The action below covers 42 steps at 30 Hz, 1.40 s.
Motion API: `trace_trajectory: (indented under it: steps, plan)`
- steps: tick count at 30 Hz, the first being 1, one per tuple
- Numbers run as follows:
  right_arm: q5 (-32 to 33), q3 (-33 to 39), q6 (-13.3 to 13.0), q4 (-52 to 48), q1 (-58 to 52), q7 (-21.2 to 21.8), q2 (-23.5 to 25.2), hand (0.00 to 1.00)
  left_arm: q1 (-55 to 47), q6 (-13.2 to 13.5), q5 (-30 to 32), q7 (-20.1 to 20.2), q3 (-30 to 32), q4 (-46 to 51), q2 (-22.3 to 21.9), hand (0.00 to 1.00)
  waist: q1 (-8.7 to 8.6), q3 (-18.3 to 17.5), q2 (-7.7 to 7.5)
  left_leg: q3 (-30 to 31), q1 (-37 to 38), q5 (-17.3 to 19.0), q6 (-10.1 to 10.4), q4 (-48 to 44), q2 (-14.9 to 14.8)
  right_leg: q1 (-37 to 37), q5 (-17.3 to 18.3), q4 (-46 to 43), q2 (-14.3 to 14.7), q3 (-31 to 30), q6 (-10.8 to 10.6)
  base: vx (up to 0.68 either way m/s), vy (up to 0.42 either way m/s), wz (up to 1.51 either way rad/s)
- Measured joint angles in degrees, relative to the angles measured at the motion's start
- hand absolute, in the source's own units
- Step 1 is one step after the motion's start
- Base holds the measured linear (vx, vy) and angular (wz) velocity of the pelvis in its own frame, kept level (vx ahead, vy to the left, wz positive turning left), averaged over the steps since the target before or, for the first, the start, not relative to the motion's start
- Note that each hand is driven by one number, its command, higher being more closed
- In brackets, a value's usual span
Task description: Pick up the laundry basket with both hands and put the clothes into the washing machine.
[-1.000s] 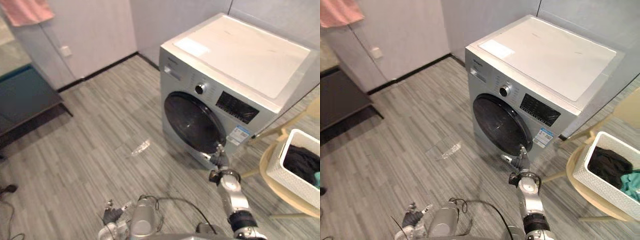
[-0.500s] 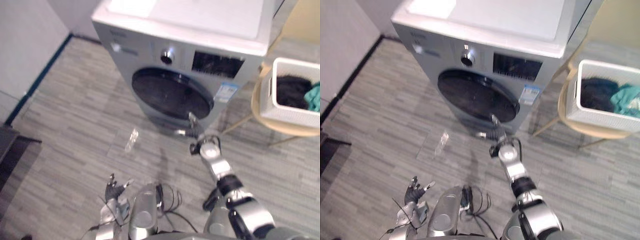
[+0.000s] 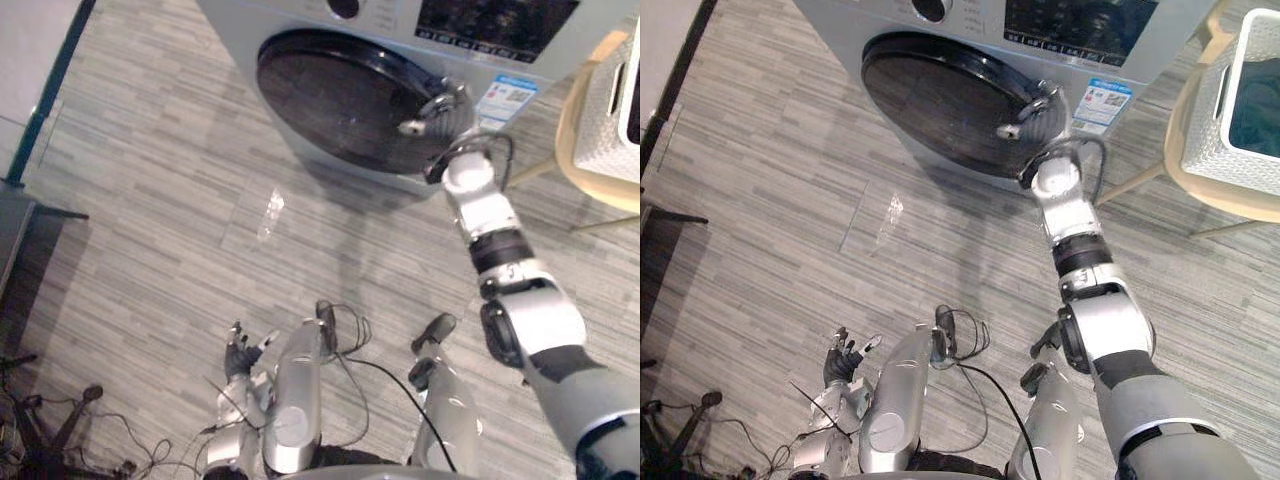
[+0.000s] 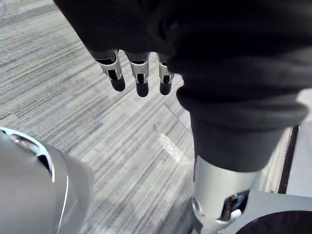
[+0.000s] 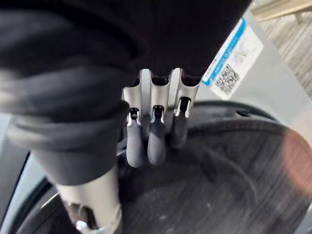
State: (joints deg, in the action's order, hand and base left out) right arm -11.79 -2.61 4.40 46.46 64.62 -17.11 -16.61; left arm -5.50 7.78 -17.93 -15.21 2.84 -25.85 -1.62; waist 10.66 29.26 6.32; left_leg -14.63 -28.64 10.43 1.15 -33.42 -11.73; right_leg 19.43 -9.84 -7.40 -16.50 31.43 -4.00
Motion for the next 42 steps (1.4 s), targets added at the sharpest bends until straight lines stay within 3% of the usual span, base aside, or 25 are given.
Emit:
trace_trajectory:
  steps: [5, 10, 15, 22, 26, 35, 42]
  plan:
    - [-0.7, 2.13, 2.91, -1.5, 0.21, -1.71, 0.37, 0.0, 0.52, 0.03, -1.73, -0.5, 0.25, -3.27, 0.03, 0.0, -0.12, 0.04, -0.05, 0.59, -0.39, -0.63, 0.08, 0.54, -0.3, 0.16, 0.01, 0.04, 0.57, 0.1, 0.01, -0.1, 0.011, 0.01]
    - [-1.37, 6.12, 4.52, -8.0, 0.02, -1.63, -2.13, 0.0, 2.29, 0.03, -1.83, -1.11, 1.41, -3.98, 0.09, 0.0, -0.4, 0.93, -1.42, 0.76, -2.71, -0.99, -0.43, 0.43, -0.26, 2.19, -0.79, 0.44, 0.67, 0.16, 0.6, -0.07, 0.018, 0.0]
    - [-1.83, 5.96, 5.29, -9.1, -0.01, -1.35, -3.44, 0.0, 2.53, 0.05, -2.29, -1.07, 1.95, -3.95, 0.29, 0.0, -0.77, 1.18, -1.83, 0.93, -4.41, -1.0, -0.43, -0.52, -0.35, 3.34, -1.27, 0.67, 0.81, 0.08, 0.52, -0.05, 0.025, -0.01]
    - [-1.69, 0.53, 5.13, -9.6, 0.29, 1.05, -9.04, 0.0, 3.26, 0.04, -2.94, -0.38, 1.83, -3.68, 1.57, 0.0, -0.58, 1.73, -2.92, 1.03, -7.47, -0.98, -0.44, -1.7, -1.08, 5.5, -2.68, 1.89, 1.58, -0.03, 1.16, -0.06, 0.013, -0.05]
    - [3.36, -7.24, 2.84, -5.14, 4.73, 6.51, -11.29, 0.0, 3.32, 0.21, -2.96, 0.41, 1.63, -3.05, 1.9, 0.0, -0.58, 1.73, -2.97, 0.8, -9.02, -1.24, -0.82, -1.72, -1.54, 6.99, -3.5, 2.81, 2.31, -0.2, 1.61, -0.04, -0.024, -0.08]
    - [9.36, -23.95, 0.86, -0.13, 11.22, 15.46, -15.37, 0.0, 3.88, 0.3, -4.04, 2.43, -0.9, -3.0, 3.73, 0.0, 0.03, 1.72, -2.98, 2.75, -10.27, -2.51, -0.07, -0.46, -2.1, 6.6, -3.6, 4.48, 3.87, 1.59, 1.75, -0.01, -0.028, 0.06]
    - [26.49, -36.62, 0.51, -4.38, 10.1, 29.94, -19.0, 0.0, 4.14, 0.14, -3.67, 6.92, -2.74, -3.48, 5.49, 0.0, -0.05, 1.58, -3.3, 5.41, -9.39, -5.1, 1.38, 3.4, -2.37, 4.53, -3.42, 6.82, 5.86, 4.11, 1.99, -0.01, -0.063, 0.14]
